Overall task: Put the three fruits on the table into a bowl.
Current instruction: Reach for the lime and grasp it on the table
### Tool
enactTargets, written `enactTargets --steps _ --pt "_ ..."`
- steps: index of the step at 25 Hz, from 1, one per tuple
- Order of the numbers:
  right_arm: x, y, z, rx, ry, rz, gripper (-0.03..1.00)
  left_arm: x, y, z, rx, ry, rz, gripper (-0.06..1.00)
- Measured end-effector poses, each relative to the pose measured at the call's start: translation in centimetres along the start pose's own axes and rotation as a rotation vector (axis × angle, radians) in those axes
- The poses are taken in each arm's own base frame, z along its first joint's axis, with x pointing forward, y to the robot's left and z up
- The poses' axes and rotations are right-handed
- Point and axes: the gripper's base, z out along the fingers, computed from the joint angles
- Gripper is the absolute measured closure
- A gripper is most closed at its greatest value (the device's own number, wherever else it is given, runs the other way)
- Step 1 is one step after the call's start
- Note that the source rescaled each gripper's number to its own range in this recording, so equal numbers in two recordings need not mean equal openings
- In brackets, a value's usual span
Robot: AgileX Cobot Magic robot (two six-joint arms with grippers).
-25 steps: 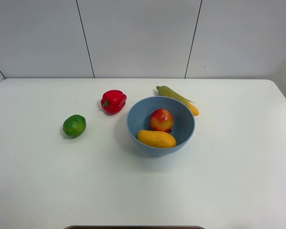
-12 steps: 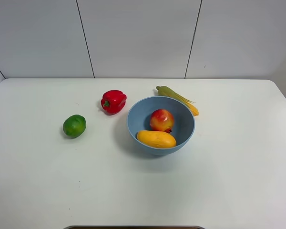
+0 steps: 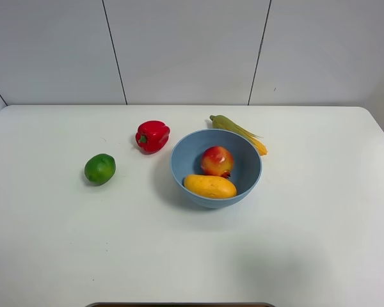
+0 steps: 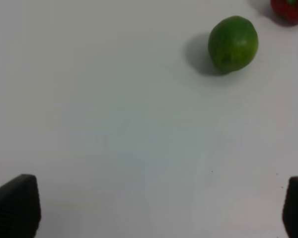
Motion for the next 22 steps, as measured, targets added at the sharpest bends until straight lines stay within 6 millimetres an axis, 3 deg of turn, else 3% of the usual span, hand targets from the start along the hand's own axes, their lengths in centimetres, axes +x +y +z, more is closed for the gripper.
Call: enactTargets --steps 6,22 --pt "2.4 -0.1 -0.3 -0.004 -0.101 -0.038 -0.03 0.0 0.0 0.0 0.0 0.0 0.0 -0.06" --pt "2.6 -0.2 -0.5 -0.004 -0.117 -0.038 -0.03 0.0 0.0 0.0 0.0 0.0 0.0 -0.06"
